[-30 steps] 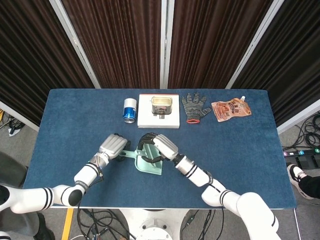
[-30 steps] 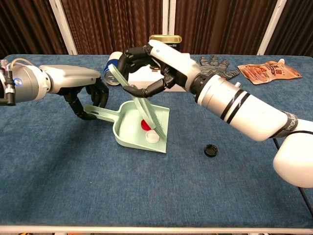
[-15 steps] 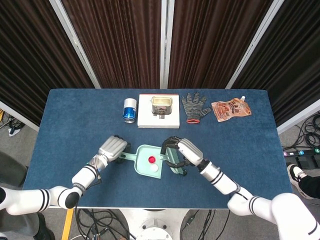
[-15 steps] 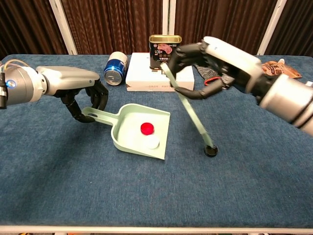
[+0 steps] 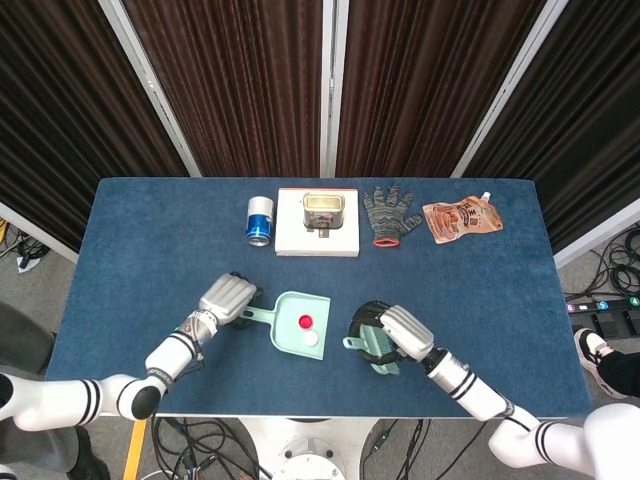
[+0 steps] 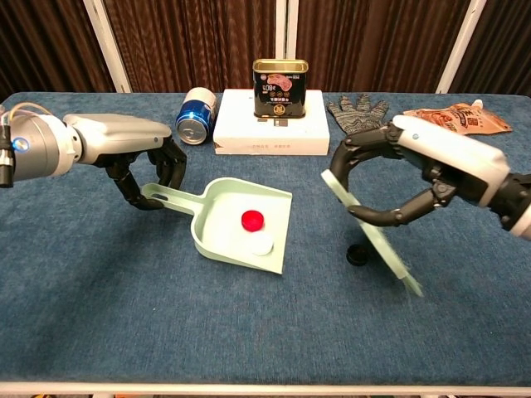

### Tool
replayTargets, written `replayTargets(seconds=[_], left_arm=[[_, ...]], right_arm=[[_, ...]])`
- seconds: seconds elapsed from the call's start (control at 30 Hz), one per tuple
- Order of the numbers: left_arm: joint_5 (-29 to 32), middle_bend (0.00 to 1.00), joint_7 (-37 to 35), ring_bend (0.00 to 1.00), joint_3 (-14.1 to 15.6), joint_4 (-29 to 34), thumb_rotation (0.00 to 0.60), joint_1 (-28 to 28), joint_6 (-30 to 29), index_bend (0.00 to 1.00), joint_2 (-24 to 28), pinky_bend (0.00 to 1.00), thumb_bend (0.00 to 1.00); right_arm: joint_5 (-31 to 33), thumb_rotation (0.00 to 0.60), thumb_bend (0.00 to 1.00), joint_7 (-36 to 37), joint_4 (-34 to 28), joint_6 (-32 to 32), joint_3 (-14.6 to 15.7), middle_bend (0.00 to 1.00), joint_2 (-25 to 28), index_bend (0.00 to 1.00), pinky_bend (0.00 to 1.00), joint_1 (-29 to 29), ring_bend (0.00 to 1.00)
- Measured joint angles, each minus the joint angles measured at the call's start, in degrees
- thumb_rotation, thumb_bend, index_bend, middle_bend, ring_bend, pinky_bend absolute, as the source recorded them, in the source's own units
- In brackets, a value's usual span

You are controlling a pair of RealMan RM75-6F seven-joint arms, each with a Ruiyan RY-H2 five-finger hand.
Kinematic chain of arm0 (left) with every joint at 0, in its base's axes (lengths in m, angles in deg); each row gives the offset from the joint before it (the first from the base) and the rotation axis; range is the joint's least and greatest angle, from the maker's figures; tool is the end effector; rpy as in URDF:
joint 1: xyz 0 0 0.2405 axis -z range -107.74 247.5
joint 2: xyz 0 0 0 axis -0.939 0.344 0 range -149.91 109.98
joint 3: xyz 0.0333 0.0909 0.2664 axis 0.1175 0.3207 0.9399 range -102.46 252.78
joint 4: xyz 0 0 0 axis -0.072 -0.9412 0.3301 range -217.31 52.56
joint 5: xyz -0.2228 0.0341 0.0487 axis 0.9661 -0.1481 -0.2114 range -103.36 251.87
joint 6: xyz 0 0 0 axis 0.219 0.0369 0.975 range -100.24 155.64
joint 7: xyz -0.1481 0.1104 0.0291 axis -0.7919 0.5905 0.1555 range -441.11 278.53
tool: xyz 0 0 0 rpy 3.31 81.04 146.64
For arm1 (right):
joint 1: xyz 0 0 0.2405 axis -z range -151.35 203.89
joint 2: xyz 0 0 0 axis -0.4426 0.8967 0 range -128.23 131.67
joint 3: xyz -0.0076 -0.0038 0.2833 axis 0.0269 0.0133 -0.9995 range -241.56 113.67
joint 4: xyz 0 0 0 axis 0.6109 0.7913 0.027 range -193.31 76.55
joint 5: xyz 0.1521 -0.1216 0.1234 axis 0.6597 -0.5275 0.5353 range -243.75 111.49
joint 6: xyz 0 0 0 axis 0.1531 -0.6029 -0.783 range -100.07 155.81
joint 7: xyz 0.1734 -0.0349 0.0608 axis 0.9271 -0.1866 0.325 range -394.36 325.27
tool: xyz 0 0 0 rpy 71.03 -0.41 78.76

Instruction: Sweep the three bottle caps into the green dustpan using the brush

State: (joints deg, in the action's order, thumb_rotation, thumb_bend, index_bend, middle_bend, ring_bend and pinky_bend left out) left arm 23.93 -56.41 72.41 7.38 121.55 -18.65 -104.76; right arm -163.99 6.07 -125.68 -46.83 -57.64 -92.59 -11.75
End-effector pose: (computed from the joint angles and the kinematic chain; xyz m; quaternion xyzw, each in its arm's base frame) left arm -0.1542 0.3904 -0.0782 -0.8081 -0.3936 -0.2579 0.3543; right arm -0.1814 -0.3300 -0.0722 0.6809 -0.4836 0.5348 0.1284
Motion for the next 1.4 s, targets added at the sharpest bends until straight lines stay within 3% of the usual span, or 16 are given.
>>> replayTargets(seconds=[0.43,0.77,1.1,1.4], left_arm=[[0.68,0.52,0.76,0.35,0.16,0.84,0.600,0.04,-0.80,0.51,0.03,0.26,0.34],[1.01,0.52,0.90,0.35,-0.01,1.10,0.600,0.30,-0.82,0.51,-0.17,0.26,0.34],[1.56,0.52,0.35,0.35,-0.66,0.64,0.600,0.95,-0.14,0.51,-1.00,0.26,0.34],[1.61,0.52,-0.10,0.35,-0.90,0.65,0.600,1.08,-0.32,0.51,-1.02,0.26,0.34]], right_arm=[[1.57,0.600,0.72,-0.47,9.68,4.34,-6.98,0.66,-12.50,0.79,0.24,-4.90,0.30],[3.27,0.600,0.72,3.82,18.10,6.19,-11.29,0.66,-20.11,0.79,0.24,-9.30,0.30],[3.84,0.600,0.73,5.91,21.57,4.73,-12.99,0.66,-23.52,0.79,0.23,-11.14,0.30],[3.94,0.600,0.73,6.82,20.70,2.68,-13.41,0.66,-23.69,0.79,0.23,-11.28,0.30]])
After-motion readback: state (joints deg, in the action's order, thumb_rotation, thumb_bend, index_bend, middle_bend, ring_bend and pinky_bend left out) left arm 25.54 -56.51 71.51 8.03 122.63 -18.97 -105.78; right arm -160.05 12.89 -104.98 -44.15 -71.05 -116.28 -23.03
